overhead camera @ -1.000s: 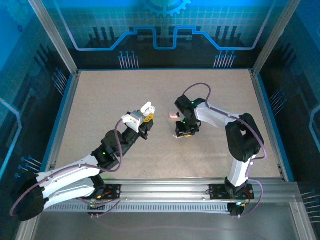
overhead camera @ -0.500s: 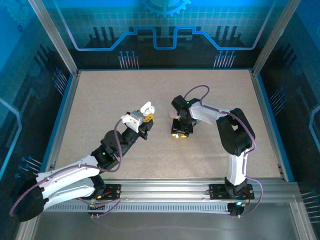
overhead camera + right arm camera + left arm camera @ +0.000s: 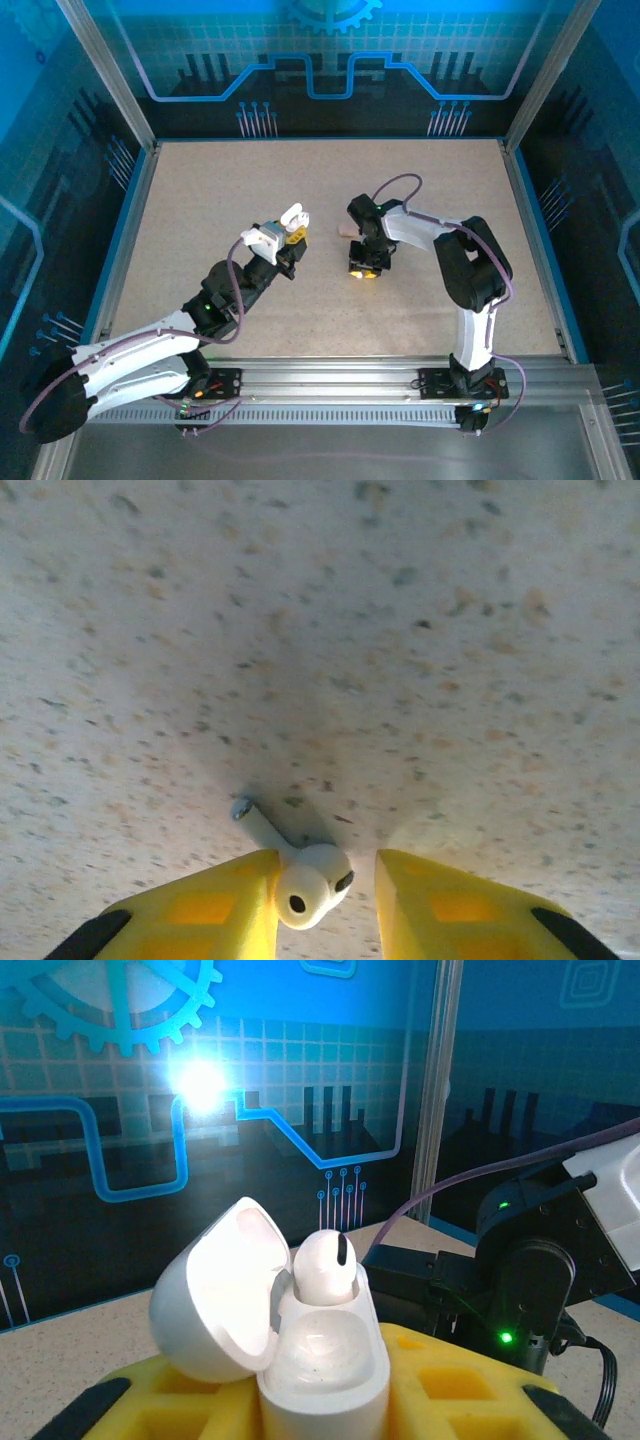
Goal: Insert the wireless bluetooth earbuds into the charging case
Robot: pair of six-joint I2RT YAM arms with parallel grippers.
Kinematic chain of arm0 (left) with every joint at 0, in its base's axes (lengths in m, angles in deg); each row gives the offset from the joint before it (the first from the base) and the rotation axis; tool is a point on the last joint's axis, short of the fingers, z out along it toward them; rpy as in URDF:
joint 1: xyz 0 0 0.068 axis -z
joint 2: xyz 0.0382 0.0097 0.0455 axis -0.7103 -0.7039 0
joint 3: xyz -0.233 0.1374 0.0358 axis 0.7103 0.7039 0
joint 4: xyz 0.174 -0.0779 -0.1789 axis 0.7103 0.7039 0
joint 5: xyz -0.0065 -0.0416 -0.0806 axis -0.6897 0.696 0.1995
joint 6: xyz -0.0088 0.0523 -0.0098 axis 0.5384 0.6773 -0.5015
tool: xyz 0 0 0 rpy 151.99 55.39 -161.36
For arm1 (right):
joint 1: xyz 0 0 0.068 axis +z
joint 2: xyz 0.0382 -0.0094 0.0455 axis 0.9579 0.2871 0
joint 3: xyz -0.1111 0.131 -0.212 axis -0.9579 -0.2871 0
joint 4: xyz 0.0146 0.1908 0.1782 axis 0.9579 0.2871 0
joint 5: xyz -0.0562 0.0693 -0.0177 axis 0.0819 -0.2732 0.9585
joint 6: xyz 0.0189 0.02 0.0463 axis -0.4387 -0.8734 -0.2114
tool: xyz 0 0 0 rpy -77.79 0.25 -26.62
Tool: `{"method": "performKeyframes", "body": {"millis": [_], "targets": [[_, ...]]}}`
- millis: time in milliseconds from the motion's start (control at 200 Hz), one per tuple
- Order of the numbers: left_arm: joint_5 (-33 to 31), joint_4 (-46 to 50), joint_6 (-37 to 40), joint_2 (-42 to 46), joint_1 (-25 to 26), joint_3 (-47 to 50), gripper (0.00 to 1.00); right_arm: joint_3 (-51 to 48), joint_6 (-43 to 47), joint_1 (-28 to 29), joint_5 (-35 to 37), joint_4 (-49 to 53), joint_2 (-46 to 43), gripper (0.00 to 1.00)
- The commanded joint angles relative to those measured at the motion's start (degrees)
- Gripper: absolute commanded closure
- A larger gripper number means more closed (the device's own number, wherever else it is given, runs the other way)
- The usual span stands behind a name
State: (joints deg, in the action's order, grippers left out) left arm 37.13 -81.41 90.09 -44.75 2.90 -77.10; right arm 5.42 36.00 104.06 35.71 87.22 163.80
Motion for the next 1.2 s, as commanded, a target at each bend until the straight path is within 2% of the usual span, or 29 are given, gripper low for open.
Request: {"method": "performKeyframes", "body": {"millis": [0, 225, 500, 585, 710, 855, 1046, 1191], "targets": [[0.11, -1.04, -0.58, 0.49, -0.48, 0.34, 0.71, -1.93, 2.4, -0.77, 0.2, 0.82, -3.82, 0.69], [0.37, -0.97, -1.06, 0.07, -0.43, 0.2, 0.71, -8.76, 5.75, -1.38, -0.58, 0.69, -8.91, 0.71], [1.15, -1.47, -1.81, -1.32, -0.44, -0.33, 0.71, -19.23, 4.56, -3.69, -1.83, -2.37, -15.15, 0.72], [1.49, -1.51, -1.9, -1.6, -0.41, -0.57, 0.71, -18.1, 4.19, -4.37, -3.41, -2.97, -16.42, 0.72], [1.43, -1.43, -1.85, -1.43, -0.38, -0.59, 0.71, -14.55, 1.54, -4.46, -4.44, -4.52, -17.14, 0.65], [1.37, -1.41, -1.98, -1.35, -0.44, -0.46, 0.7, -9.25, -2.07, -5.06, -3.12, -4.87, -12.56, 0.61], [0.93, -0.56, -1.29, -0.26, -0.44, -0.34, 0.71, -6.29, -3.94, -5.34, -3.99, -5.82, -6.63, 0.61], [0.49, -0.46, -0.97, 0.15, -0.47, -0.15, 0.71, -5.26, -2.41, -4.9, -4.8, -4.84, -4.52, 0.66]]}}
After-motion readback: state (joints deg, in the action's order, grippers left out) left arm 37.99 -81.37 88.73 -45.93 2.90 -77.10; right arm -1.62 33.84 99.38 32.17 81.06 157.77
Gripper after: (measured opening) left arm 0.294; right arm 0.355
